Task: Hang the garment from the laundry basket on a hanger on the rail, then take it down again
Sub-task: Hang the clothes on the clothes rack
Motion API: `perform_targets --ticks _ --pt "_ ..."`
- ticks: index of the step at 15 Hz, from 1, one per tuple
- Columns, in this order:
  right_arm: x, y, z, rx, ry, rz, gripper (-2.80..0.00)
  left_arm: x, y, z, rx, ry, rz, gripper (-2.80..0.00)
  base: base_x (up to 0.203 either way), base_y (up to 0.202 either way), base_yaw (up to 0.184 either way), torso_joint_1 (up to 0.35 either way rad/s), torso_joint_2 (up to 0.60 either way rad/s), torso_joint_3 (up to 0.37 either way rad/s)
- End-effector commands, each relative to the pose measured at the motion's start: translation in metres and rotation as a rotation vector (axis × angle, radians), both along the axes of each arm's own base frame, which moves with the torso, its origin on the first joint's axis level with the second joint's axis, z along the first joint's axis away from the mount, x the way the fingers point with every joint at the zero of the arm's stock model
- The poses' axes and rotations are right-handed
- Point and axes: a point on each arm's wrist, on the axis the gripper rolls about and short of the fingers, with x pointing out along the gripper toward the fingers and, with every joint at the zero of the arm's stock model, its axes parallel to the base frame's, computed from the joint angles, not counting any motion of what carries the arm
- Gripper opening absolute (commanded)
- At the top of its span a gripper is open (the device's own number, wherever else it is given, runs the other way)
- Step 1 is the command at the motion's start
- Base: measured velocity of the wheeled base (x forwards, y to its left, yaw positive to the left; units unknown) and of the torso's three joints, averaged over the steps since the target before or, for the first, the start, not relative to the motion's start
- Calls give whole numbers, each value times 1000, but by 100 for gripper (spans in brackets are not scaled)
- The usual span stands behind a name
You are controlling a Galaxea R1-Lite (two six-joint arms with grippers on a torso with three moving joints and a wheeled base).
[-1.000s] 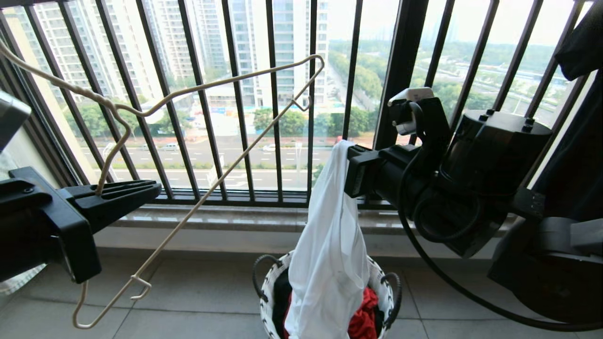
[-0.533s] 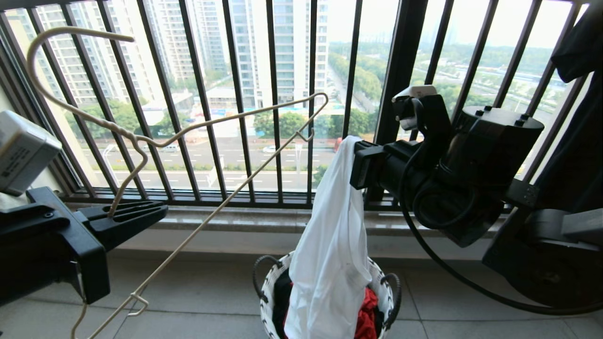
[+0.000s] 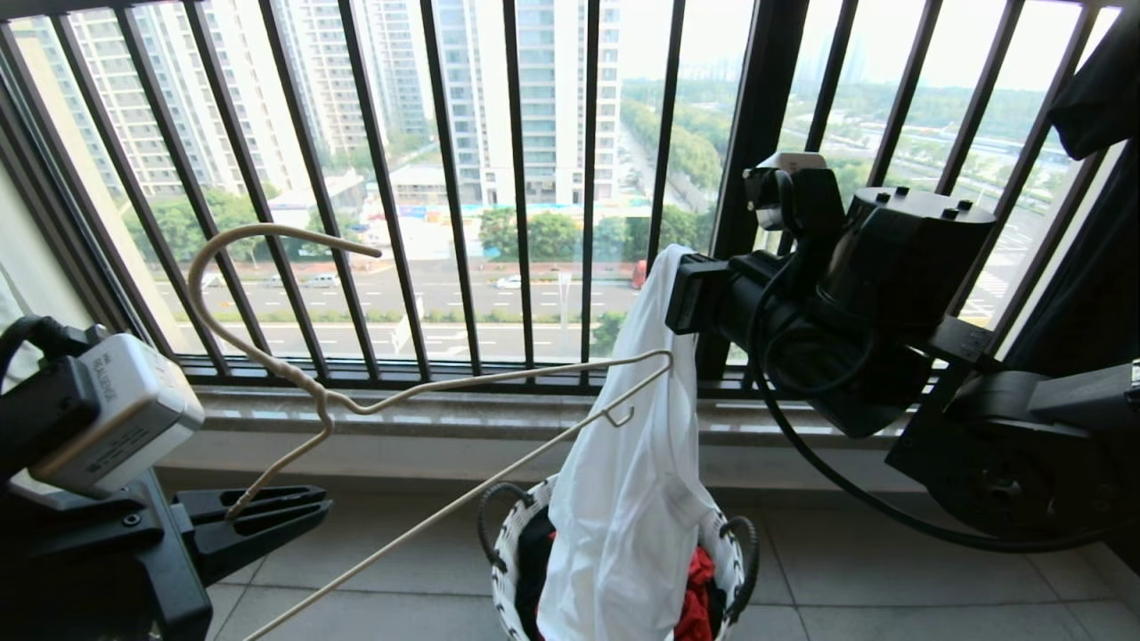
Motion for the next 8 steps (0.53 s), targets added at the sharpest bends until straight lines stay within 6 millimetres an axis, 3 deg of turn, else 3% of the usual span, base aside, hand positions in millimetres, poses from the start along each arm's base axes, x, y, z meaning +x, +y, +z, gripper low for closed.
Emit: perform_targets --ticks 1,8 --pt "5 4 4 39 -4 -45 -280 2 -5 0 -6 18 -22 -280 0 0 0 0 0 0" --pt "0 41 12 159 19 -176 -280 7 -8 1 -7 26 4 -280 0 0 0 0 0 0"
